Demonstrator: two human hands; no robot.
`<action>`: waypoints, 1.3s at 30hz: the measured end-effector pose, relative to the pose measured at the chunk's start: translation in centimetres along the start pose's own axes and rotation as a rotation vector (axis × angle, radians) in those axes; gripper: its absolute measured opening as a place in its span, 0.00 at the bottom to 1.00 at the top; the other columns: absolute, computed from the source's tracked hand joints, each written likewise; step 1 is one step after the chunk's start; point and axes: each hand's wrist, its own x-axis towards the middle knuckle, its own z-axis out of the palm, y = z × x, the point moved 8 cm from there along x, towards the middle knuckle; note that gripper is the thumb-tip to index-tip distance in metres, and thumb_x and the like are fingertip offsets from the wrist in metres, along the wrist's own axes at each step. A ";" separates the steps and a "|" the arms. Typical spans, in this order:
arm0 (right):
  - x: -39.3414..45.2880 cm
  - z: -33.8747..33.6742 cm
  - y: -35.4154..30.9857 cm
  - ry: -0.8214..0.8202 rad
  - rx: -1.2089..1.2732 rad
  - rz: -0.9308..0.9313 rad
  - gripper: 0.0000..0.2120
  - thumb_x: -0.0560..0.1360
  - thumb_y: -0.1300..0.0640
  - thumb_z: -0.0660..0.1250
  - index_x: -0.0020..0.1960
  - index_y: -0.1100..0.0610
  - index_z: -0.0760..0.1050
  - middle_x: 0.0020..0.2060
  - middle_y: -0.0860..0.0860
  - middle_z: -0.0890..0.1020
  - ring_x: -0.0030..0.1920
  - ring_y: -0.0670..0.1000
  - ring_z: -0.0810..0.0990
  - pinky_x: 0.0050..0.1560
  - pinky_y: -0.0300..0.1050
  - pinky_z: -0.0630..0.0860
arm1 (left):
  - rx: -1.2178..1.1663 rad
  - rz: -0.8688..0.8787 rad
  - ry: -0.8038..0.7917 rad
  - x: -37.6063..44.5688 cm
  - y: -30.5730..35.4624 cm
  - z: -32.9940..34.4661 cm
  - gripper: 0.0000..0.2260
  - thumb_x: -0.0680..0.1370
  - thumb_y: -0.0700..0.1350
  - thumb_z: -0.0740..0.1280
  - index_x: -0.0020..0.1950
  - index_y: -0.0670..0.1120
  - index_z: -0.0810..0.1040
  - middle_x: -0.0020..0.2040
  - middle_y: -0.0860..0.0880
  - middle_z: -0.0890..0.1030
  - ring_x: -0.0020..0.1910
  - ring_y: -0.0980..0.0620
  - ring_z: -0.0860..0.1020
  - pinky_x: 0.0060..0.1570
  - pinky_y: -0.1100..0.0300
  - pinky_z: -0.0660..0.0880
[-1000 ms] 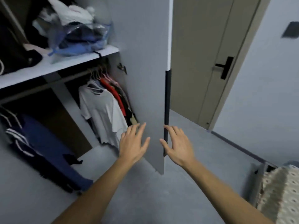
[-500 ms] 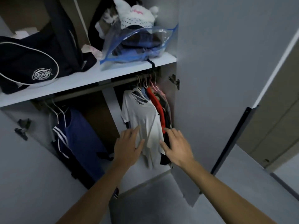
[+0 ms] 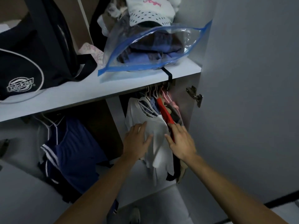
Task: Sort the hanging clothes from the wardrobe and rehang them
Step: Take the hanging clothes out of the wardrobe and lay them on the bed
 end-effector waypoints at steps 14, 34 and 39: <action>11.3 7.3 0.7 -0.008 -0.301 0.080 0.23 0.73 0.59 0.72 0.67 0.53 0.74 0.59 0.55 0.82 0.57 0.59 0.78 0.54 0.55 0.74 | -0.129 0.032 -0.045 16.0 -6.6 6.2 0.40 0.82 0.65 0.62 0.86 0.48 0.49 0.85 0.44 0.53 0.83 0.44 0.54 0.77 0.47 0.62; 14.5 5.3 5.0 -0.018 -0.058 0.184 0.26 0.78 0.62 0.62 0.76 0.58 0.65 0.76 0.57 0.71 0.69 0.63 0.74 0.65 0.56 0.72 | 0.056 0.012 0.124 19.0 -16.8 4.7 0.23 0.83 0.57 0.53 0.57 0.41 0.78 0.58 0.38 0.78 0.57 0.35 0.76 0.53 0.43 0.77; 14.5 4.0 4.7 0.025 -0.059 0.214 0.20 0.85 0.51 0.61 0.76 0.48 0.66 0.65 0.58 0.79 0.61 0.64 0.79 0.56 0.58 0.79 | 0.034 0.090 0.240 16.9 -16.7 3.0 0.18 0.85 0.55 0.53 0.48 0.44 0.74 0.48 0.41 0.78 0.47 0.37 0.77 0.44 0.45 0.76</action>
